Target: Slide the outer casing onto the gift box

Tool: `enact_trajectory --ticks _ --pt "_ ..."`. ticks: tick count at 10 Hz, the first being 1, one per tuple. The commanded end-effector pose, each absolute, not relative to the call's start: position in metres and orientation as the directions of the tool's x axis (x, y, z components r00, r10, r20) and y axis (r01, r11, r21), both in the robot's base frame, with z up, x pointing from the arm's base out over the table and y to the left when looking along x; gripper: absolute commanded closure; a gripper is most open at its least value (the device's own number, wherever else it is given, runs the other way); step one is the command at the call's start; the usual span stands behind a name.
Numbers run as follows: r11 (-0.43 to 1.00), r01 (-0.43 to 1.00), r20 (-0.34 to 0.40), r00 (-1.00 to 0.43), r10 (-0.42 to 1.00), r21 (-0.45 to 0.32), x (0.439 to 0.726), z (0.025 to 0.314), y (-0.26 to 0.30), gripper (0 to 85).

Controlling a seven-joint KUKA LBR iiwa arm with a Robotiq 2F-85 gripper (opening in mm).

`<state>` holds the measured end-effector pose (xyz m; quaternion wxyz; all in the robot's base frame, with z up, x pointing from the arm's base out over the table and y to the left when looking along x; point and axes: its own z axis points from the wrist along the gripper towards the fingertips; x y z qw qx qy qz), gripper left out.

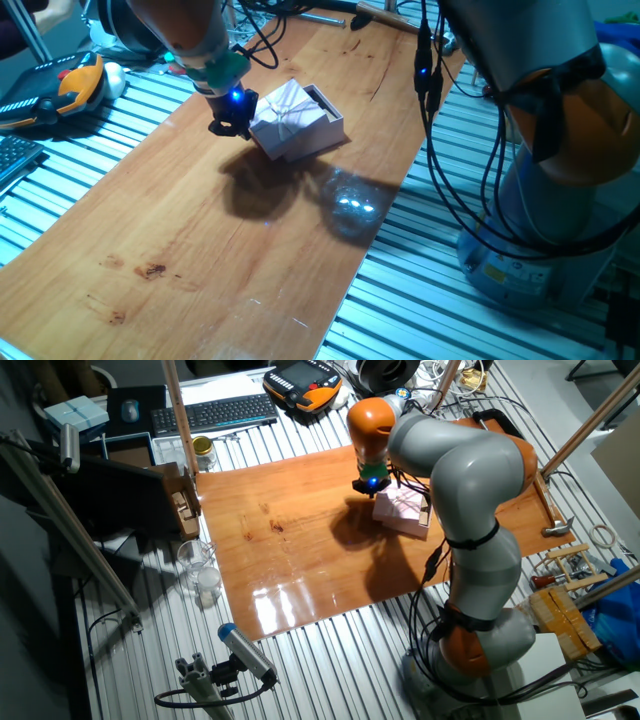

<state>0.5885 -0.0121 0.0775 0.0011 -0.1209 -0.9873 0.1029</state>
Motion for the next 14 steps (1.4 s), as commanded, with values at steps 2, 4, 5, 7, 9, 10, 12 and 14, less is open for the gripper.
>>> enact_trajectory --ticks 2,4,5,7,9,10,12,14 --pt "0.95 0.243 -0.018 -0.97 0.244 -0.197 0.5891 0.0779 -0.0118 85.0" --pt "0.953 0.244 -0.016 -0.969 0.246 -0.182 0.5891 0.0779 -0.0118 85.0" --pt "0.955 0.251 -0.004 -0.967 0.254 -0.155 0.5891 0.0779 -0.0118 85.0" --pt "0.954 0.25 -0.022 -0.968 0.25 -0.166 0.5891 0.0779 -0.0118 85.0" --pt "0.939 0.29 -0.035 -0.957 0.289 -0.187 0.5891 0.0779 -0.0118 85.0" --pt "0.936 0.299 -0.032 -0.954 0.298 -0.186 0.5891 0.0779 -0.0118 85.0" --pt "0.928 0.312 -0.037 -0.95 0.311 -0.203 0.5891 0.0779 -0.0118 85.0" --pt "0.938 0.287 -0.034 -0.958 0.286 -0.195 0.5891 0.0779 -0.0118 85.0"
